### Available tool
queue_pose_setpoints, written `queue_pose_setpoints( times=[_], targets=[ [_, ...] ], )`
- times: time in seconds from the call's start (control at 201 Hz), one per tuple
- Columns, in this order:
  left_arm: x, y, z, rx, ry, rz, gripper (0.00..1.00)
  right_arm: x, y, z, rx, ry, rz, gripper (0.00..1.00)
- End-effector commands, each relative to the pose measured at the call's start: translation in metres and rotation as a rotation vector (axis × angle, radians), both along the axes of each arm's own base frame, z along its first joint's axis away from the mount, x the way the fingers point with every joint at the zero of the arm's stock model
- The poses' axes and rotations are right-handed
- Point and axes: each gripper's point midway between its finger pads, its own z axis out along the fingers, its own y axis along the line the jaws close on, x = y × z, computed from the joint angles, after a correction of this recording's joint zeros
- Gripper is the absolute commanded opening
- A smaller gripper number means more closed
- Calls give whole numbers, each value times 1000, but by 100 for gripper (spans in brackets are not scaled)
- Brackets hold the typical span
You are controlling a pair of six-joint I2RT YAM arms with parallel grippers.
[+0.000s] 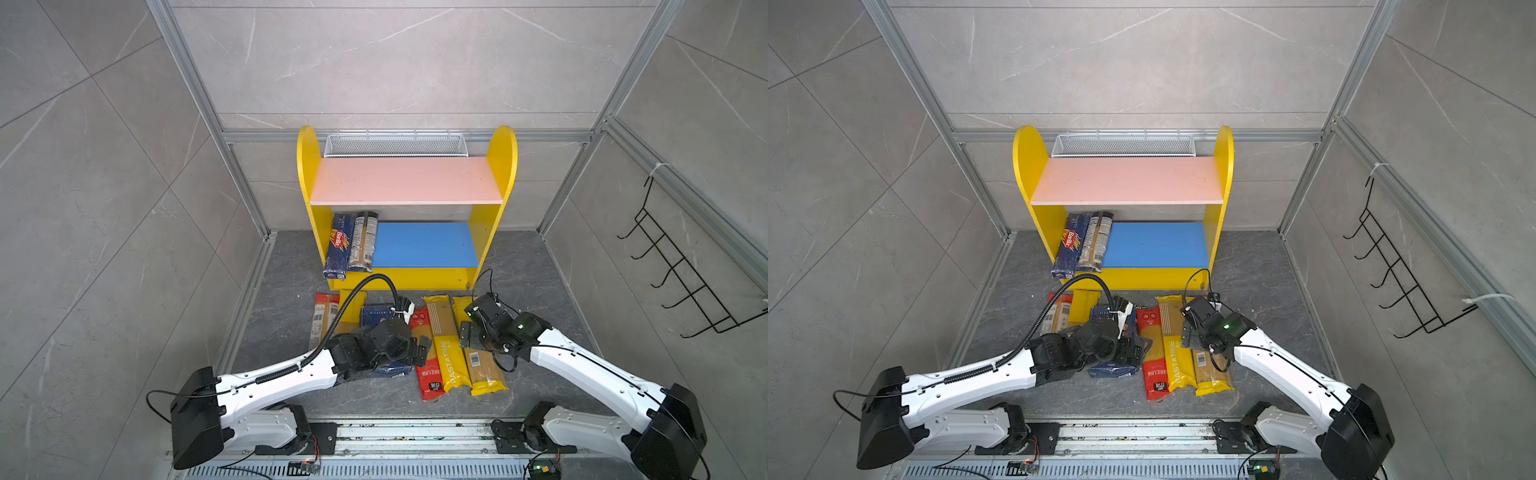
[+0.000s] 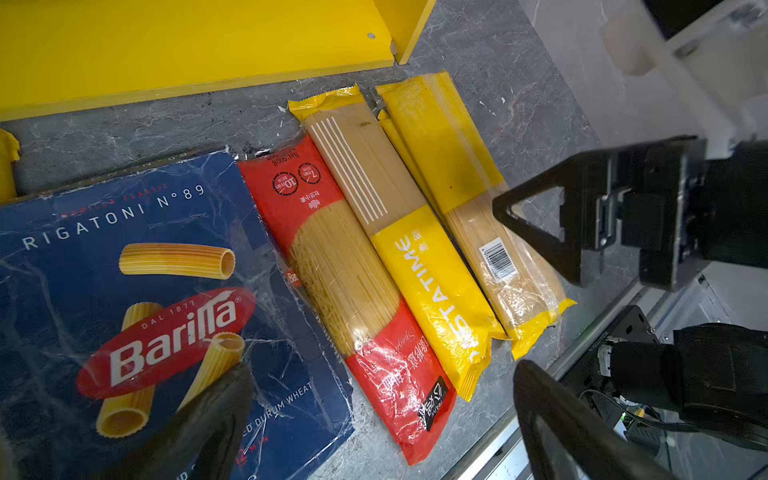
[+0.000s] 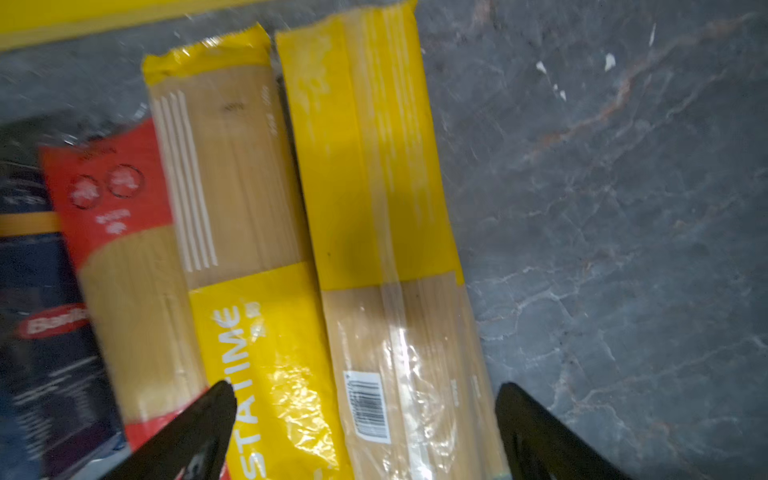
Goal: Place and organize the pasta boxes and bags onto the shelf
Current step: 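Lower the right gripper onto the yellow-and-clear spaghetti bag on the floor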
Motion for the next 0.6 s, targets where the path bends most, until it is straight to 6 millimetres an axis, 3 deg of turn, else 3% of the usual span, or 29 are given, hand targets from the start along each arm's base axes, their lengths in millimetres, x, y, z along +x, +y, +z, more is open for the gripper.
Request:
queue_pose_setpoints(
  times=[0.0,0.199,0.598],
  targets=[
    [7,-8,27,-59,-53,29,100,-16,-14,-16,-20,53,-57,100],
    [5,2,32,-44,-79,52,100,-23,-21,-43,-37,99,-81,100],
    [5,37,32,-21,-110,131,100,-13,-1,-74,3,130,-28,100]
  ],
)
